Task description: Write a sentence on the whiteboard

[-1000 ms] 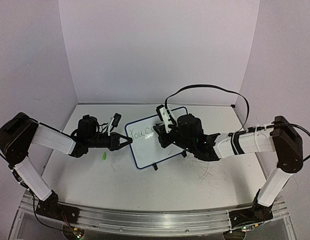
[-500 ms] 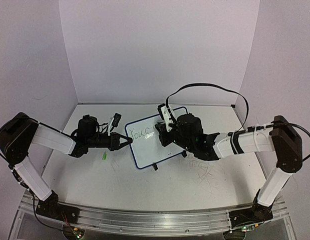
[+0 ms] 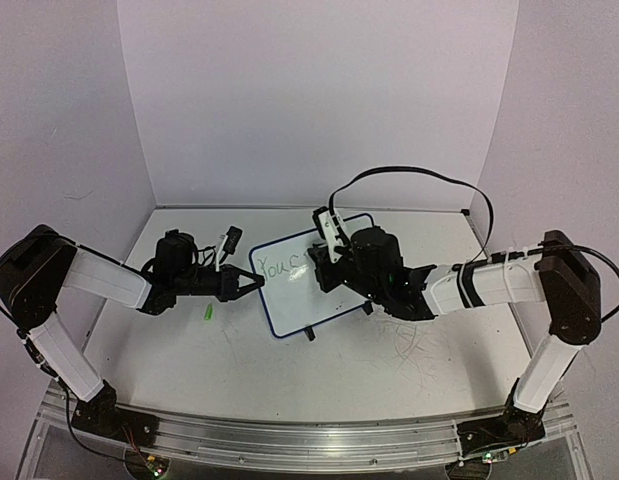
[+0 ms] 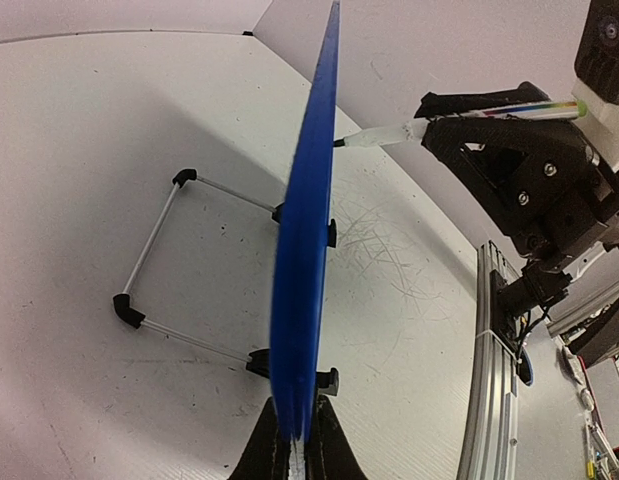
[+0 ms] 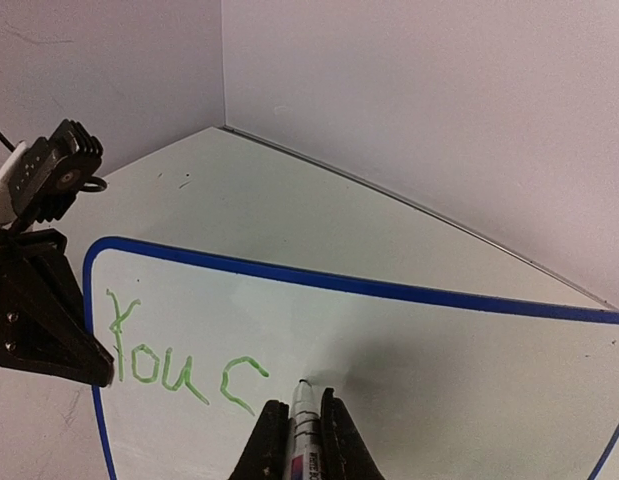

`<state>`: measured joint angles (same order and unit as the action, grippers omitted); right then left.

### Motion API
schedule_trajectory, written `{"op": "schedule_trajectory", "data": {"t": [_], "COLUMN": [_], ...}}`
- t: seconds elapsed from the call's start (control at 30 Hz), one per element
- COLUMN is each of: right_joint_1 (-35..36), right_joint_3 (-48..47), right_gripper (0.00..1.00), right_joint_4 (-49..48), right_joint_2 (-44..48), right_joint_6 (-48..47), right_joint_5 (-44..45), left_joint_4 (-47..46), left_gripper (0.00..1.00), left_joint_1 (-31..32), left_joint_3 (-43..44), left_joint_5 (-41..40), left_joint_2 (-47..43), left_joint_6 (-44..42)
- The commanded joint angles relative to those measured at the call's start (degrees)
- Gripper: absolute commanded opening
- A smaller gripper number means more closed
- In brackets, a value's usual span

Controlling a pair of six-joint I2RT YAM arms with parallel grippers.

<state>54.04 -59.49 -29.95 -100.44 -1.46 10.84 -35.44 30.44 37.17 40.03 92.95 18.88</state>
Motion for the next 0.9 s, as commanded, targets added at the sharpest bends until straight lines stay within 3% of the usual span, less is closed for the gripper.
{"op": "schedule_trajectory", "data": {"t": [0.0,0.87], "right_joint_1": [-0.19,0.26], "right_joint_3": [-2.46,0.26], "right_gripper": [0.0,0.0], "right_joint_4": [-1.05,2.19], "right_joint_2": [-1.34,-0.88], "right_joint_6": [-0.3,0.49], "right_joint_5": [-1.09,-2.3], "left_joint_4": [3.55,3.64], "left_gripper": [0.0,0.0], "left_joint_1": [-0.1,-0.09], "left_joint_3": [1.22,1.05], "left_joint_5": [-1.8,-1.78], "left_joint_2": [-0.05,-0.26], "left_joint_6": [-3.24,-3.41]}}
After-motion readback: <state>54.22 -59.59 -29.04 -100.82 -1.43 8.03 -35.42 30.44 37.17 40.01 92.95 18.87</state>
